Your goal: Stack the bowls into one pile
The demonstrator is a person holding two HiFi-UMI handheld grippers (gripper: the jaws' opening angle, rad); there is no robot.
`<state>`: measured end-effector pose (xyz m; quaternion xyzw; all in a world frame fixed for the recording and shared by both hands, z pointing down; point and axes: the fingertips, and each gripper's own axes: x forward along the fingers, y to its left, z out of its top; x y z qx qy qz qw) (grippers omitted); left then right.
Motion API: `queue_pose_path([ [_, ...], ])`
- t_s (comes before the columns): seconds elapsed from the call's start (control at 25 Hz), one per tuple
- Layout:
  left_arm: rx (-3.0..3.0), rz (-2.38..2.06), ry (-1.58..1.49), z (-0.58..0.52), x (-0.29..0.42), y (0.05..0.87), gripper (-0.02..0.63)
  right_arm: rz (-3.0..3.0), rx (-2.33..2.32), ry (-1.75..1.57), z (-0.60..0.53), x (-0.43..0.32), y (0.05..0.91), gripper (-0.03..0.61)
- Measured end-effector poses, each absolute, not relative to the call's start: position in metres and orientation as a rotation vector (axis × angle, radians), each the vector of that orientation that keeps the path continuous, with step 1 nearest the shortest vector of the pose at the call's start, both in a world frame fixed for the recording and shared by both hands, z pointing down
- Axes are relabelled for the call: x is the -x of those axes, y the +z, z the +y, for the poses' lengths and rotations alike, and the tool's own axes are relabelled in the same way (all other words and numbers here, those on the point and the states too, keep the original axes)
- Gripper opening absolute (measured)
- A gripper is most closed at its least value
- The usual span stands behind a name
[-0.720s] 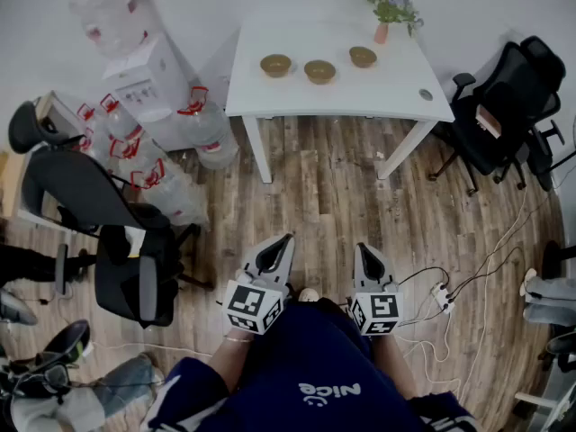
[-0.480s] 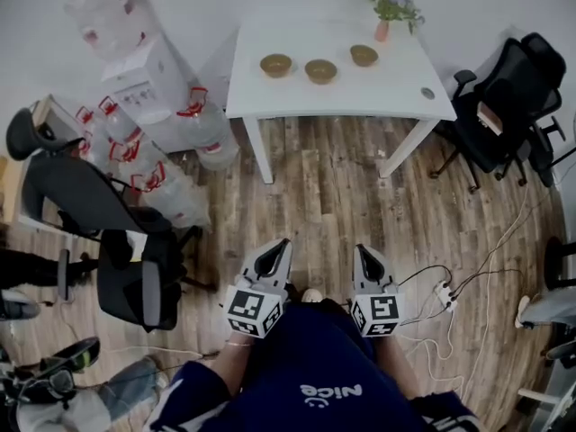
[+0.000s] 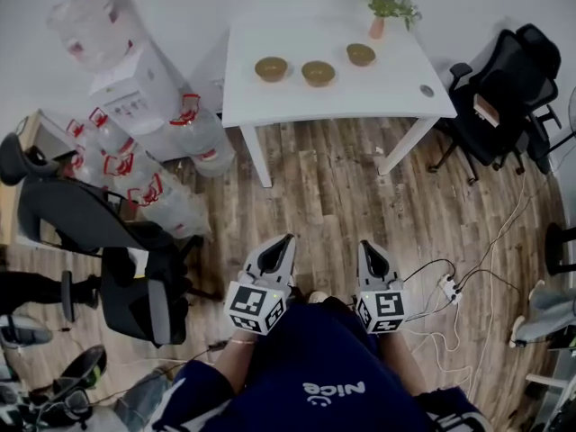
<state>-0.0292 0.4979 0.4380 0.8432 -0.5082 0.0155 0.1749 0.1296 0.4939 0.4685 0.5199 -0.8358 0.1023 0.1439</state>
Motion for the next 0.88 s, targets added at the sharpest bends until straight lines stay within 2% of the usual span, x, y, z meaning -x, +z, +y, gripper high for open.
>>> queue_pose_path([
  [0.56, -2.513, -1.351, 0.104, 0.442, 0.074, 0.440, 0.018, -2.399, -1.562, 0.291, 0.451, -0.068, 0.468, 0.023],
  [0.88, -2.470, -1.347, 0.116, 0.427, 0.086, 0.451, 0.018, -2.374, -1.547, 0.320, 0.440, -0.060, 0.479, 0.023],
])
